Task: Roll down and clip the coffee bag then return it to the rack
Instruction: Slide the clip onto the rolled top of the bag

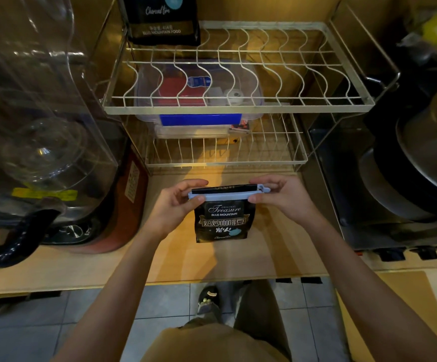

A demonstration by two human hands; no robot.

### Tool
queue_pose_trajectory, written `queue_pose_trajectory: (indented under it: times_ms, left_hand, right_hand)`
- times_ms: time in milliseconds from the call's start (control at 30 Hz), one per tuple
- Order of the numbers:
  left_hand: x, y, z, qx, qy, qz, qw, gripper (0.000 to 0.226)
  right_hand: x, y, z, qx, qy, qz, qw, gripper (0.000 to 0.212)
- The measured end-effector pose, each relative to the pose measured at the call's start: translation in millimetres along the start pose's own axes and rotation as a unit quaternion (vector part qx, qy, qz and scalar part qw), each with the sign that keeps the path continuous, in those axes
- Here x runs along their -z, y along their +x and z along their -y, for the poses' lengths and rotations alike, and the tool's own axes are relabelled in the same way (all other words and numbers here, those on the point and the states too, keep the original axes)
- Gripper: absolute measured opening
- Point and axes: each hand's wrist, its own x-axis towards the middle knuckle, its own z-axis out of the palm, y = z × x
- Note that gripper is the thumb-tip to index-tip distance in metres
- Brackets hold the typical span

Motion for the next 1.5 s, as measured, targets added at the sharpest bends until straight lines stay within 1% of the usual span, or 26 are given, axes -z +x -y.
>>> queue_pose_trajectory:
  times_ms: [167, 233, 300, 400, 500, 567, 633, 767, 833, 967, 1100, 1233, 1367, 1500]
  left_hand:
    - [0.6, -0.5, -4.0, 0.001, 0.035, 0.001, 0.999, 0.029]
    - [3.6, 0.4, -6.6, 0.008, 0.078, 0.021, 0.997, 0.029]
    - [7.2, 3.2, -11.4, 0.011, 0.166, 0.044, 0.985, 0.033]
    - [0.8, 9.3, -23.2, -0.017, 0.35, 0.062, 0.934, 0.042]
    - [-26.1, 15.7, -33.1, -0.067, 0.45, 0.063, 0.888, 0.047]
    - [-42.7, 22.6, -32.1, -0.09, 0.49, 0.066, 0.864, 0.045]
    - [-51.1, 27.7, -30.6, -0.098, 0.497, 0.076, 0.859, 0.037]
    - [-50.5, 32.4, -29.6, -0.104, 0.482, 0.089, 0.865, 0.027]
    - [-49.4, 34.1, -29.2, -0.101, 0.474, 0.089, 0.87, 0.026]
    - [-49.6, 35.5, -29.5, -0.096, 0.468, 0.084, 0.874, 0.027]
    - [-49.9, 32.2, -30.2, -0.103, 0.46, 0.077, 0.878, 0.03]
    - [-49.3, 30.1, -29.6, -0.103, 0.448, 0.066, 0.886, 0.03]
    - [-50.2, 27.6, -29.4, -0.103, 0.445, 0.057, 0.888, 0.03]
    - [-45.4, 27.2, -29.1, -0.1, 0.438, 0.072, 0.891, 0.03]
  right_hand:
    - [0.0, 0.4, 3.6, 0.022, -0.034, 0.006, 0.999, 0.03]
    - [-0.2, -0.3, 3.7, 0.024, -0.039, 0.008, 0.999, 0.031]
    - [0.3, -0.8, 3.7, 0.024, -0.048, 0.011, 0.998, 0.032]
    - [1.3, -1.2, 3.5, 0.027, -0.065, 0.015, 0.997, 0.03]
    - [0.6, -2.2, 3.5, 0.038, -0.068, 0.012, 0.997, 0.029]
    - [1.1, -2.4, 2.5, 0.043, -0.063, 0.011, 0.997, 0.029]
    - [1.5, -2.1, 1.4, 0.047, -0.062, 0.006, 0.997, 0.029]
    - [-0.2, -0.4, -2.6, 0.048, -0.064, -0.008, 0.997, 0.03]
    - [1.1, -0.4, -2.9, 0.049, -0.094, -0.004, 0.994, 0.026]
    - [9.5, -3.0, -1.9, 0.053, -0.162, -0.003, 0.985, 0.03]
    - [7.6, -4.5, -3.6, 0.095, -0.197, -0.033, 0.975, 0.027]
    - [3.5, -4.4, -9.0, 0.107, -0.221, -0.057, 0.968, 0.027]
    - [-3.8, -8.7, -14.5, 0.151, -0.26, -0.109, 0.948, 0.024]
    - [-7.8, -12.9, -15.4, 0.206, -0.294, -0.117, 0.926, 0.021]
